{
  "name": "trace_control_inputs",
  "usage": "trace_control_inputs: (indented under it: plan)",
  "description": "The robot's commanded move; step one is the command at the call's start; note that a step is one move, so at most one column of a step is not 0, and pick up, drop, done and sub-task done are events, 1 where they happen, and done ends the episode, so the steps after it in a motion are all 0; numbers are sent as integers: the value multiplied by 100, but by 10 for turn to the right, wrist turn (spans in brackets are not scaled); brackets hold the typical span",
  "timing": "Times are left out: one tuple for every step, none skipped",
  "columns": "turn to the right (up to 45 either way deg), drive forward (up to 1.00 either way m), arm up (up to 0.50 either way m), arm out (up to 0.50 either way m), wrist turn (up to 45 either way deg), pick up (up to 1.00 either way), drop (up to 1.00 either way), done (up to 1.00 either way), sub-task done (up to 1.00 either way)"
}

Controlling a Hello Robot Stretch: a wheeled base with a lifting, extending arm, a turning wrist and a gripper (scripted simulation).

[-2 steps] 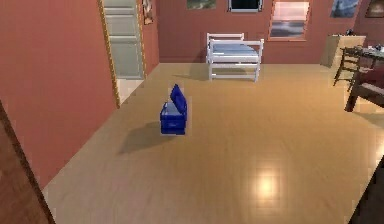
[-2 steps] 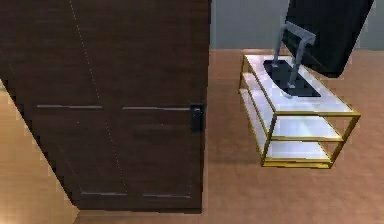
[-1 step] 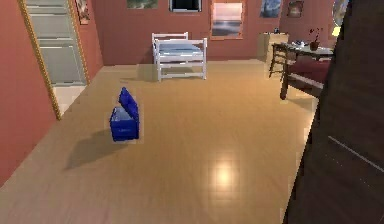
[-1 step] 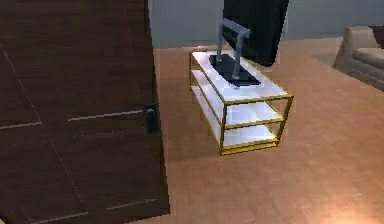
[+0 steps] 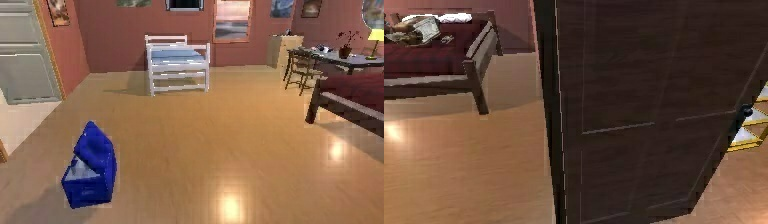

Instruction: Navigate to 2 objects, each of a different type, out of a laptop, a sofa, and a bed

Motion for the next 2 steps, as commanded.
trace_control_inputs:
  plan:
    - [150, 0, 0, 0, 0, 0, 0, 0, 0]
    - [0, 10, 0, 0, 0, 0, 0, 0, 0]
